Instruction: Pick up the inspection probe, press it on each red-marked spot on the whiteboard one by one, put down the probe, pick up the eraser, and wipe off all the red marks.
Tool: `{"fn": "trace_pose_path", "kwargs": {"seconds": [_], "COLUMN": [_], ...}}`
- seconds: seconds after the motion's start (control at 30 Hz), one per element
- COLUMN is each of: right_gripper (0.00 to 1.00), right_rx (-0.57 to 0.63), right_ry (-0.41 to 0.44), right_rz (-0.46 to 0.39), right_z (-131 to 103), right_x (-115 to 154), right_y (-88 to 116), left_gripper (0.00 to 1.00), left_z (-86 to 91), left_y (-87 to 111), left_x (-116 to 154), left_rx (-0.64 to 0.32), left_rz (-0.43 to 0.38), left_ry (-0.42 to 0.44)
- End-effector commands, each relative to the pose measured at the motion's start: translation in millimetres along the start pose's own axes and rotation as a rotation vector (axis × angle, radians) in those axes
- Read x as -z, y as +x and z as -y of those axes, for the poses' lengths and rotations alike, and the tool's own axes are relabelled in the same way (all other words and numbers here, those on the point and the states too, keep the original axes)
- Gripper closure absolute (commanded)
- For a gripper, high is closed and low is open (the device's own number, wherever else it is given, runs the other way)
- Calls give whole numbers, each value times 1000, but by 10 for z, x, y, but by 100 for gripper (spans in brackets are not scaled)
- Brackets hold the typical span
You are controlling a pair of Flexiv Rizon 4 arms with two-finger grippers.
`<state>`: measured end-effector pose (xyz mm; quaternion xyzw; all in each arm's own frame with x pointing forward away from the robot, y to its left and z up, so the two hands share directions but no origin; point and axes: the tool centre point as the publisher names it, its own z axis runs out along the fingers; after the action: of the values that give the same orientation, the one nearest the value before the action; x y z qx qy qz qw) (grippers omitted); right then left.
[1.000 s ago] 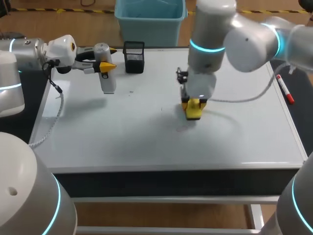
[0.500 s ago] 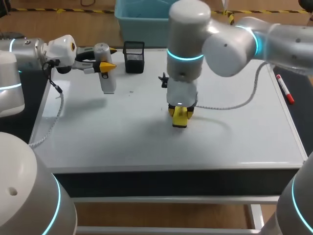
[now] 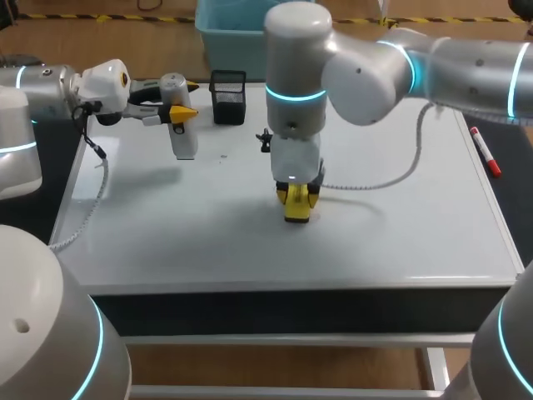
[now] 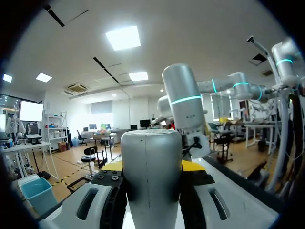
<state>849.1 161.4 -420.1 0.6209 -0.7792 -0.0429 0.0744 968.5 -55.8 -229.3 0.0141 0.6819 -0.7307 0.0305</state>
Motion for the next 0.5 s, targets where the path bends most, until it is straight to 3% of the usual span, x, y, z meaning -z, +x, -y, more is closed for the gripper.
{"fn": "trace_pose_path", "kwargs": {"seconds": [0.03,0.5], "right_gripper": [100,100], "right_rx": [11,25], "right_ry": [7,-10], "right_rz": [-4,3], "right_z": [-38,-129], "right_x": [-14,-117], "right_y": [-11,60], "left_gripper": [100,100], "left_z": [0,0], "left_y": [-12,-12], "left_x": [2,2], "left_rx": [-1,-1], "left_rz": [-3,-3], "left_ry": [3,3]}}
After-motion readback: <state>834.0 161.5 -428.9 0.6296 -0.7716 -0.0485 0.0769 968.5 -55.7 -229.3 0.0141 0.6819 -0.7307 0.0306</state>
